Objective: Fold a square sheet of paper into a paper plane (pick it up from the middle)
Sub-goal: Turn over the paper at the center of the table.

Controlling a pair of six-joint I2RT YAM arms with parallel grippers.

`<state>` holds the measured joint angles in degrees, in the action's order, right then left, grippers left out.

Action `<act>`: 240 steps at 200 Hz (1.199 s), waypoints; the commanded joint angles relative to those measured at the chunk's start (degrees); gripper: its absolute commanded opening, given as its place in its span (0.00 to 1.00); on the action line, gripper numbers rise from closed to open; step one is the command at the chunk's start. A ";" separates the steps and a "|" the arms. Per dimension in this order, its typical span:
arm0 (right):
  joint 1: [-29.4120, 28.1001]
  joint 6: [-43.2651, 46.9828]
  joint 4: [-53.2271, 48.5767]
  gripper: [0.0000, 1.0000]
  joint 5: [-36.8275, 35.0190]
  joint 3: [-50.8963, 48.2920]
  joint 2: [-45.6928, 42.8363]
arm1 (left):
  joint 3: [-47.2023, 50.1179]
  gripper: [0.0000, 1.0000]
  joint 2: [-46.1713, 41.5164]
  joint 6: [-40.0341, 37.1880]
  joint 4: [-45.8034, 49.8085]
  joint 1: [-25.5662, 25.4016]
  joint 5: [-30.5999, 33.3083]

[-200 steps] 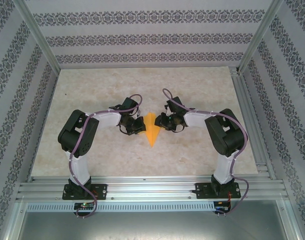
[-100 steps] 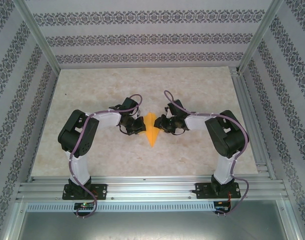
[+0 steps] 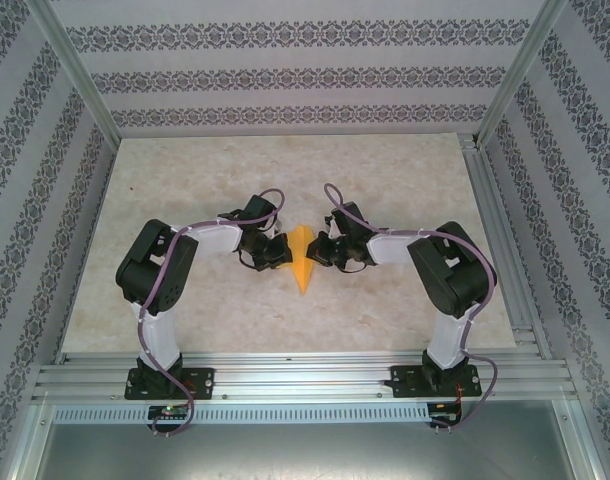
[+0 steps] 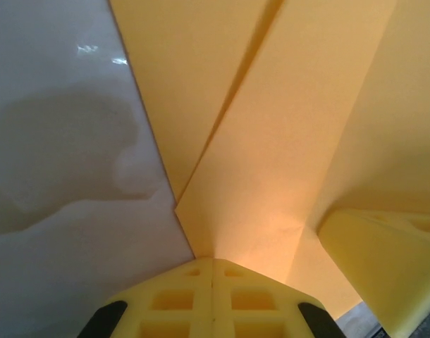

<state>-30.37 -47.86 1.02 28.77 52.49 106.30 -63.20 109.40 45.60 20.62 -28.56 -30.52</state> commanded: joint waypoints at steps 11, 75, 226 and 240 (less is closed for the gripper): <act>-0.13 7.23 -10.37 0.00 -3.90 3.81 -5.15 | 0.89 0.15 -5.79 2.68 -4.12 0.47 -3.04; -1.94 21.12 -39.90 0.00 -21.53 15.82 -10.75 | 1.76 0.30 -14.85 4.65 -4.51 1.26 -1.93; -22.97 20.76 -59.55 0.12 -40.24 38.35 10.41 | 14.82 0.26 -18.66 12.14 -7.32 11.51 -0.43; -22.98 20.20 -58.53 0.15 -39.61 37.38 9.92 | 14.55 0.27 -18.20 11.90 -7.79 11.51 -1.57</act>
<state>-53.54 -26.00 -57.41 -10.46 89.25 116.75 -47.64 91.70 57.14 15.64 -17.56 -29.76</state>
